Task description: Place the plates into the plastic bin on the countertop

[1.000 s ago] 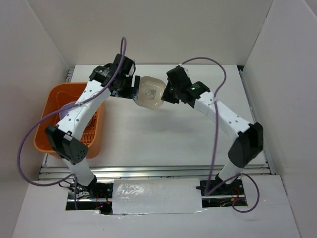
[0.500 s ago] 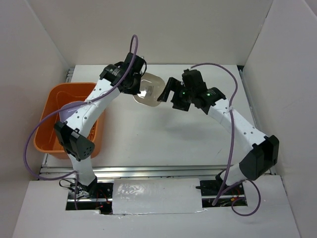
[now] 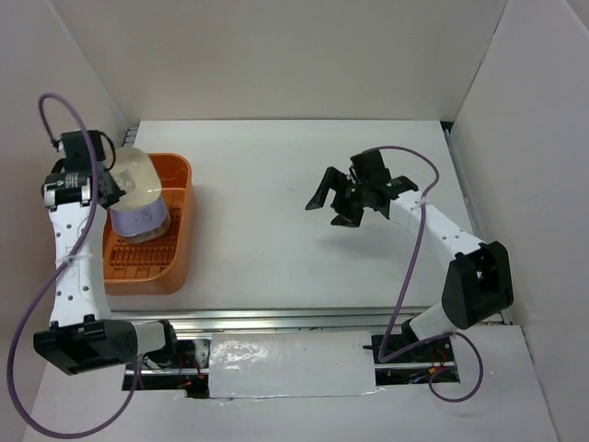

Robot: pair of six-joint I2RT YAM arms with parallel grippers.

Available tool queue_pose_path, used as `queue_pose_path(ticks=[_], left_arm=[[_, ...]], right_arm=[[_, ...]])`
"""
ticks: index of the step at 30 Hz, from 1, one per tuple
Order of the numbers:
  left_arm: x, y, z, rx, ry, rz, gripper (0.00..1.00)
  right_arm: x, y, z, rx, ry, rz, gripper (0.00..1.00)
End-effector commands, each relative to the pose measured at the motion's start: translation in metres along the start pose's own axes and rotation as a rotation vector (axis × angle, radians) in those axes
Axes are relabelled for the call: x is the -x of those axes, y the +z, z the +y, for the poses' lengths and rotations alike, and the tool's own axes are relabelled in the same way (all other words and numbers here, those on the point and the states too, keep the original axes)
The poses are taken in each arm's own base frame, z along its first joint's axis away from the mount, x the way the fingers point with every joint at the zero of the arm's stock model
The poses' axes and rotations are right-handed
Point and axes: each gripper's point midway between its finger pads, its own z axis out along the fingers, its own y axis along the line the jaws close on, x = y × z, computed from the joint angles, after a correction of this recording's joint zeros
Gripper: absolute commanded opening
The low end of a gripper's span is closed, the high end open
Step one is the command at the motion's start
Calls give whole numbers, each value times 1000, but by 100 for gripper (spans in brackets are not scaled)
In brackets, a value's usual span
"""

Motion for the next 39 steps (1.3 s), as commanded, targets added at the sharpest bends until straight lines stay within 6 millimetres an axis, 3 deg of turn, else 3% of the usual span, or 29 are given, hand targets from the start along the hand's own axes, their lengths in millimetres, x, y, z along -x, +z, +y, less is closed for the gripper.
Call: queue_pose_path(ticks=[1,6,10,11,12,13,15,19,21,23,24,25,26,27,28,29,30,31,32,35,36,39], left_arm=[[-5,25,14,-25,-19,38,0],[-21,67,15,4,-18,150,0],[-20,79,19,8,-42,179,0],[-14,76,19,10,-47,176,6],[-14,78,16,11,-54,187,27],[-15,76,17,20,-54,199,42],[-11,68,20,56,-59,182,99],[11,30,10,7,-60,101,99],[18,-1,-10,-92,-46,47,99],[16,-30,-31,-199,-18,0,99],[2,-33,-44,-266,3,29,99],[-2,-50,-54,-334,2,-2,99],[-12,-55,-62,-377,12,8,99],[-34,-55,-71,-434,34,57,99],[-44,-70,-78,-501,46,40,99],[-67,-66,-78,-511,57,88,99],[-75,-68,-74,-512,42,92,99],[-86,-85,-74,-558,46,67,99],[-101,-81,-68,-540,49,91,99],[-116,-91,-40,-490,38,39,99],[-118,-89,-23,-422,26,2,99],[-127,-89,-3,-342,16,-13,99]], right_arm=[[-1,1,30,125,-58,10,100],[-9,1,46,151,-96,47,100],[-12,-4,53,179,-106,50,100],[-11,-5,53,180,-108,49,100],[-11,-7,55,185,-110,44,100],[-10,-8,55,185,-112,42,100],[-8,-14,59,194,-122,25,100],[4,-33,70,184,-151,-29,100],[14,-48,69,134,-181,-91,100],[32,-78,83,115,-227,-193,100],[41,-88,73,33,-250,-249,100],[51,-111,85,36,-274,-318,100],[56,-122,84,4,-282,-352,100],[60,-134,73,-70,-297,-384,100],[66,-156,82,-63,-306,-438,100],[63,-166,75,-100,-307,-437,100],[62,-176,74,-110,-318,-452,100],[62,-196,77,-105,-318,-491,100],[56,-204,72,-121,-320,-486,100],[38,-234,63,-112,-328,-528,100],[26,-249,54,-99,-326,-549,100],[6,-280,29,-95,-321,-617,100]])
